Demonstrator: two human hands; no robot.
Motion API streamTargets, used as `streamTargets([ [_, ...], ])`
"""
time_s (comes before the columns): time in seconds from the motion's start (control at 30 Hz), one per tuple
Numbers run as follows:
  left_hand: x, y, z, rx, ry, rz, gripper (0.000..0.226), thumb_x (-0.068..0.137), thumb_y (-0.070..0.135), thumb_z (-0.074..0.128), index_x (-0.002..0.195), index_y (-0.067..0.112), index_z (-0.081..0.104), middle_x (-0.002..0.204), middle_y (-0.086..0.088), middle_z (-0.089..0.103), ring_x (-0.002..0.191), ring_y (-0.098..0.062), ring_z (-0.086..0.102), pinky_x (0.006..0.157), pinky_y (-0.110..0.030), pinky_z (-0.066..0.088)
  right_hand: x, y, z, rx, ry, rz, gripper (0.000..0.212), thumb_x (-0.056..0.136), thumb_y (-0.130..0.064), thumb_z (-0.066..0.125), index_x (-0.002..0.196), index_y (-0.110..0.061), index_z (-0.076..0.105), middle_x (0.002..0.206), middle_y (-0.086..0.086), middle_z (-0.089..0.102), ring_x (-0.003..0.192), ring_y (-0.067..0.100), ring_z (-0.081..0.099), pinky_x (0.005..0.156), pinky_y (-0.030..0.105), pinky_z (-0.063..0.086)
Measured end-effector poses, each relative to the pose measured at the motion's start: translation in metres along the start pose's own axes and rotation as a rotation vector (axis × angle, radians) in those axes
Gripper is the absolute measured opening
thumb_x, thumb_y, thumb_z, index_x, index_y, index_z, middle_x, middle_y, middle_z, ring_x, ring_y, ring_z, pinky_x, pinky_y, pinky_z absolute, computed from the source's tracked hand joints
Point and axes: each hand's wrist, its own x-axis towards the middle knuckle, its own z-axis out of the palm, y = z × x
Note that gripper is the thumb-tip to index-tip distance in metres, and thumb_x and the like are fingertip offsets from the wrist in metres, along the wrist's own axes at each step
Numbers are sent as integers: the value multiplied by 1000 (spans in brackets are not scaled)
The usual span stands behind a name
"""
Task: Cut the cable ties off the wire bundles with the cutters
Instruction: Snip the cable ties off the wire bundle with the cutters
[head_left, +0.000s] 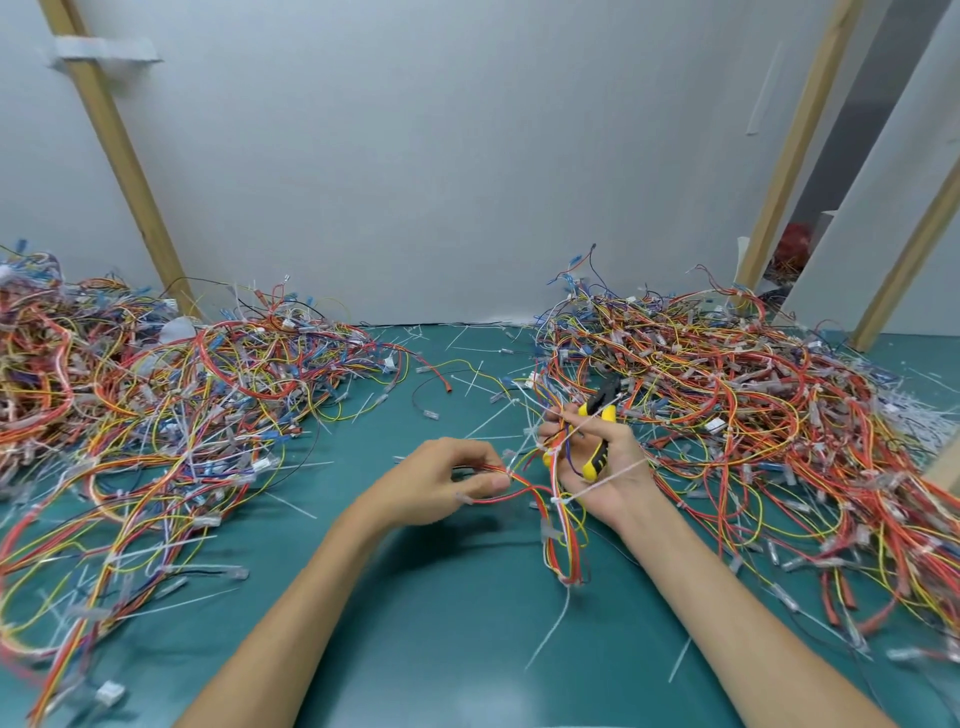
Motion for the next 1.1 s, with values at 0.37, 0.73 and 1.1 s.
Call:
streamTargets([
  [0.37,-4,9,-11,-11,157,-34,48,88,50,61,61,16,41,62,2,30,59,-10,28,53,-16,29,2,-2,6,-70,-56,-91,16,75,2,53,79,-13,50,74,7,55,57,17,53,53,23,43],
  [0.73,-4,-6,-15,431,405,-97,36,82,48,52,69,18,67,67,0,64,75,-25,61,67,-33,46,-4,2,8,-490,41,-220,21,89,10,54,86,-11,54,81,8,69,64,19,64,54,26,53],
  [1.1,5,-2,-1,-42,561,-195,31,86,35,66,58,20,65,61,-6,64,53,-11,46,58,-27,38,0,14,1,-1071,-23,-365,29,86,10,63,87,-16,52,86,3,70,76,21,64,59,28,50],
])
